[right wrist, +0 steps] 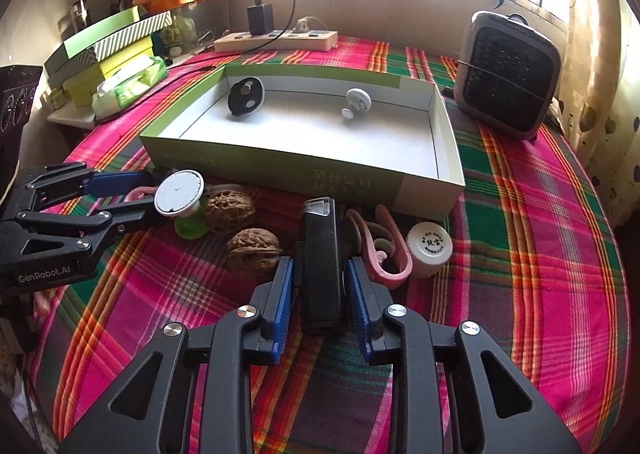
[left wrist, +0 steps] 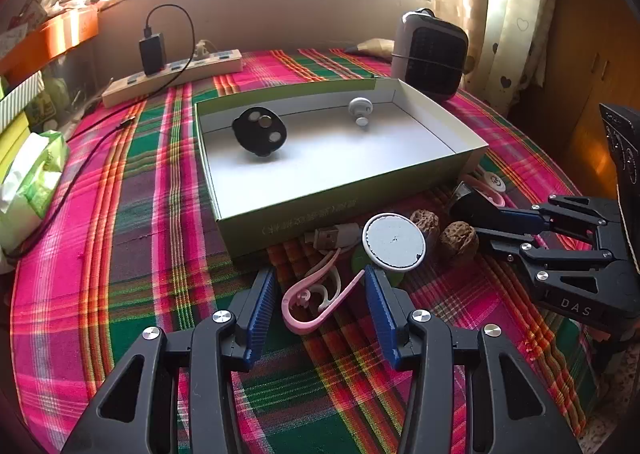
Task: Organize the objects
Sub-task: 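Grasp the black stapler with the right tool while the left tool grasps the pink curved hook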
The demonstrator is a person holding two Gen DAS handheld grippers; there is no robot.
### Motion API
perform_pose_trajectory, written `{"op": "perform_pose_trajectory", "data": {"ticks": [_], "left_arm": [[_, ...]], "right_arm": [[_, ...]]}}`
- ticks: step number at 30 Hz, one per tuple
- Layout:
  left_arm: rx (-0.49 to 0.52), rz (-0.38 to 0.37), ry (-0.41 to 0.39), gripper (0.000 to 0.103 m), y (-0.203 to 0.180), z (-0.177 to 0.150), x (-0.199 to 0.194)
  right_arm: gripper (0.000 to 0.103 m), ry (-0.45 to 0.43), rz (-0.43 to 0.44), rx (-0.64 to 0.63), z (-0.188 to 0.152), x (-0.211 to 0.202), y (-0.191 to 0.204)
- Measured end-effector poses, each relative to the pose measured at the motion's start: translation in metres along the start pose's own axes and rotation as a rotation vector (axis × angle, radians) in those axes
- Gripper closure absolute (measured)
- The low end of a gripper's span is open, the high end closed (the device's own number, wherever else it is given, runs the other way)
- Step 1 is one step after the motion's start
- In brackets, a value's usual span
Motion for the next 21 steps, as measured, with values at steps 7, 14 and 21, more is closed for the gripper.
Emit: {"op": "perform_pose_trajectory", "data": {"ticks": [7, 14, 21], "left_arm": [[0.029, 0.022, 0.021, 0.059, -0.0025, -0.0016, 0.0049], [0.022, 0.048, 0.017, 0.064, -0.0011, -0.0018, 0.0049], [-0.013, 0.073, 0.008, 0.08, 0.0053, -0.0021, 0.0029]], "right_arm": [[0.074, -0.001, 0.002, 0.004, 0.002, 0.002, -0.0024], [0.078, -0.005, 0.008, 0.005, 0.0027, 0.0016, -0.0026], [0.078, -0.007, 0.007, 0.008, 0.0026, 0.0014, -0.0024]]}}
Point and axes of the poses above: each gripper's, at about its wrist camera, not at the fingertips, and x roughly the way its jaws point, y to its left, z to its top, the point moved 8 cm from there along x, roughly the way its jaws point, and after that the axes turned 9 degrees about -x, right-handed, at the moved point
